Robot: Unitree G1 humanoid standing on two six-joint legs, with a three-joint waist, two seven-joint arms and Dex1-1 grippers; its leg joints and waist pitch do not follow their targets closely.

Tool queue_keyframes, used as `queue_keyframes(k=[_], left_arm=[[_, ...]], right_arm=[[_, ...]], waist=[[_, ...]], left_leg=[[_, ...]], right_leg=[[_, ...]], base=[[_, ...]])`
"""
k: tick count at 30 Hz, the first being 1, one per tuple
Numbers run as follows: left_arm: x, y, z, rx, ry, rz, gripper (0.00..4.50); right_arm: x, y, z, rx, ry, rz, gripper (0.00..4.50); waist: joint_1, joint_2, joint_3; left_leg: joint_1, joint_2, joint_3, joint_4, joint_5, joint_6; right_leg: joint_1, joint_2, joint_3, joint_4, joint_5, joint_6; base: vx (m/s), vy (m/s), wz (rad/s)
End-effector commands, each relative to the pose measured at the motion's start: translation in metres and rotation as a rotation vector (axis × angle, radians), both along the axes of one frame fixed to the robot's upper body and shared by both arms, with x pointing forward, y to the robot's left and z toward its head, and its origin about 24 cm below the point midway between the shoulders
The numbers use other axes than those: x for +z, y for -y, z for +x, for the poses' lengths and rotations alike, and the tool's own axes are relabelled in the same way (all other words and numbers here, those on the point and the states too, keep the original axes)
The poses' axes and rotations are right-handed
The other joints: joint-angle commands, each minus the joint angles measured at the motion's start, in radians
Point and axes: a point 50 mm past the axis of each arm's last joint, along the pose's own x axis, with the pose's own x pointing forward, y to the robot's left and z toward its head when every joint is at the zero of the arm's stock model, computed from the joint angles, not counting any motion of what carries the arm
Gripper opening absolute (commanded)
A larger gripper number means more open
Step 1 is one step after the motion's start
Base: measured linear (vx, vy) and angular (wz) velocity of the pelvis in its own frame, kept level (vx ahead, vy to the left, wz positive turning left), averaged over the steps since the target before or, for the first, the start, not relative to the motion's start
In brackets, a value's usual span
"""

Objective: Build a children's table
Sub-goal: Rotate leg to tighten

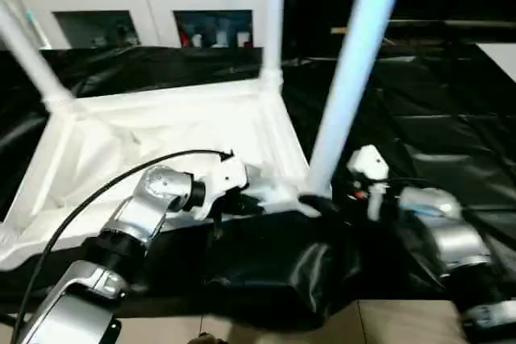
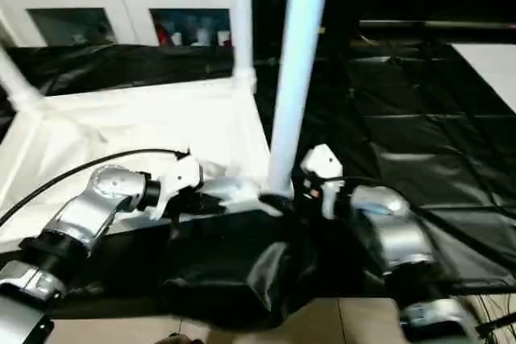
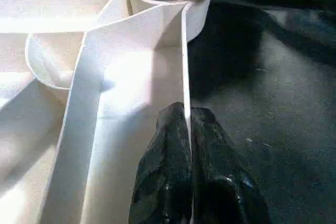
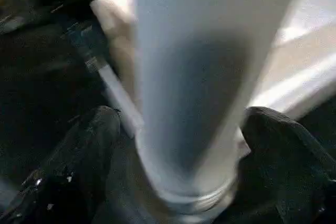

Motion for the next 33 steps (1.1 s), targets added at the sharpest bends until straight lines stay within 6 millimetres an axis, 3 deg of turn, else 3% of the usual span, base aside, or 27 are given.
queue_keyframes(k=[1,12,13,23,33], left_arm=[[0.002,0.004,-0.004,-0.053,-0.011,0.005,0.00],[0.002,0.002,-0.007,-0.049,-0.011,0.009,0.00],[0.002,0.002,-0.007,-0.049,-0.014,0.009,0.00],[0.002,0.001,-0.007,-0.041,-0.011,0.015,0.00],[0.002,0.000,-0.006,-0.031,-0.013,0.017,0.00]], right_arm=[[-0.002,-0.004,-0.003,0.076,-0.014,-0.048,4.02],[-0.003,-0.015,0.009,0.080,0.017,-0.065,4.02],[-0.004,-0.016,0.009,0.085,0.018,-0.075,3.77],[-0.006,-0.016,0.010,0.086,0.011,-0.057,2.91],[-0.011,-0.017,0.009,0.058,0.003,-0.039,2.73]], waist=[[0.002,-0.007,-0.068],[0.003,-0.010,-0.071],[0.004,-0.011,-0.071],[0.005,-0.011,-0.072],[0.004,-0.009,-0.072]], left_leg=[[0.020,0.045,-0.020,-0.062,-0.174,0.079],[0.019,0.044,-0.020,-0.059,-0.140,0.086],[0.020,0.044,-0.020,-0.059,-0.140,0.086],[0.019,0.042,-0.019,-0.057,-0.137,0.089],[0.019,0.042,-0.020,-0.058,-0.151,0.083]], right_leg=[[0.042,-0.059,0.039,-0.064,-0.012,-0.280],[0.041,-0.057,0.038,-0.059,0.003,-0.283],[0.040,-0.057,0.038,-0.060,0.002,-0.282],[0.041,-0.056,0.038,-0.058,0.005,-0.282],[0.041,-0.056,0.038,-0.059,-0.004,-0.281]], base=[[0.000,0.000,0.00],[0.000,0.000,0.00],[0.000,0.000,0.00],[0.000,0.000,0.00],[0.000,0.000,0.00]])
